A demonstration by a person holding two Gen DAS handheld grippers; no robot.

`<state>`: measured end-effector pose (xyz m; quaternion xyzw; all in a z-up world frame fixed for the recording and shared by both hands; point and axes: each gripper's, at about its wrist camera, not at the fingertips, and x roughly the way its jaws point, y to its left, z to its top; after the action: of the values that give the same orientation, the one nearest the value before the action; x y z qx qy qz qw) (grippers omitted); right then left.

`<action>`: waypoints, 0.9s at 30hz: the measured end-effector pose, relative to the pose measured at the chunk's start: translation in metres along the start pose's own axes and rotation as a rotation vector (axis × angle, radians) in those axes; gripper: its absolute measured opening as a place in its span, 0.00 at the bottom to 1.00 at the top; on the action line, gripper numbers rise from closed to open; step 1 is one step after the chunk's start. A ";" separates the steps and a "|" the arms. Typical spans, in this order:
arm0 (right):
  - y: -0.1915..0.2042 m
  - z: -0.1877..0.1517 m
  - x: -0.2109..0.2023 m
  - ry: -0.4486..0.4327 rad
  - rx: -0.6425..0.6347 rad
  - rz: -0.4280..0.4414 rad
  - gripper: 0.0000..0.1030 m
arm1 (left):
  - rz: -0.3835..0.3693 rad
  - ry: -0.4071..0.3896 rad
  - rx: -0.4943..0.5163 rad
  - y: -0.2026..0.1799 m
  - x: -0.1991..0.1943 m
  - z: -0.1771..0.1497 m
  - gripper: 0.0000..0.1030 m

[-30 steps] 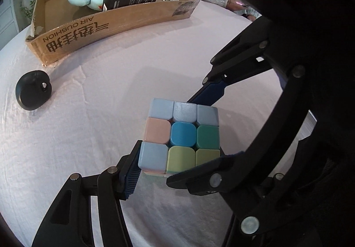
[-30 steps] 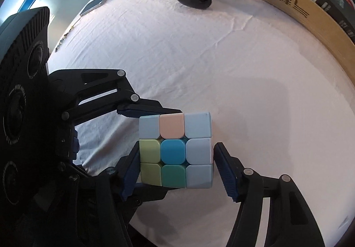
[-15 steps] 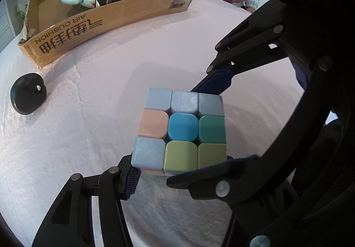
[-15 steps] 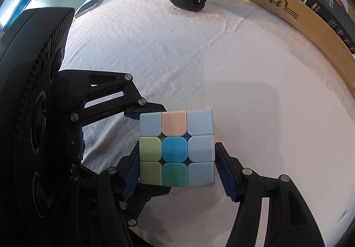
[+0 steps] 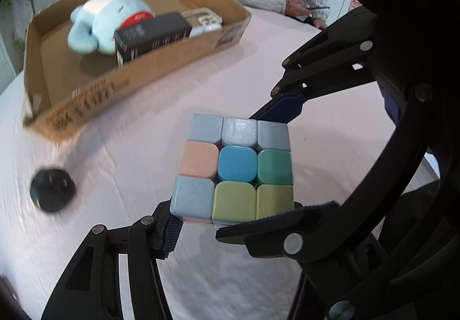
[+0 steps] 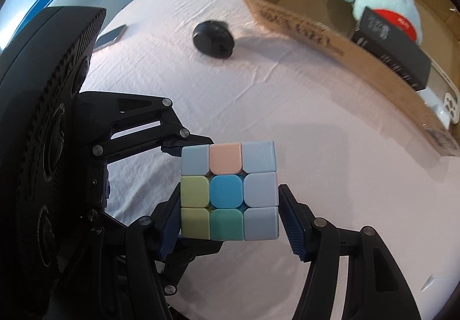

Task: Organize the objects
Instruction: 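Carry the Rubik's cube with both grippers over the cardboard box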

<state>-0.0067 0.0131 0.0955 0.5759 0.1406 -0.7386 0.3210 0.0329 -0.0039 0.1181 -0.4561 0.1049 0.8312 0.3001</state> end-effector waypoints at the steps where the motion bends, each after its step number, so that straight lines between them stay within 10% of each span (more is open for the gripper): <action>1: -0.005 0.003 -0.006 -0.006 0.003 -0.006 0.59 | 0.001 -0.005 0.009 0.001 -0.001 0.007 0.54; 27: -0.114 0.078 -0.126 -0.158 -0.040 -0.161 0.59 | 0.066 -0.166 0.172 0.017 0.015 0.196 0.54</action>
<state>-0.1221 0.0938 0.2190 0.4961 0.1752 -0.8022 0.2822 -0.1196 0.0760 0.2136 -0.3549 0.1655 0.8634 0.3180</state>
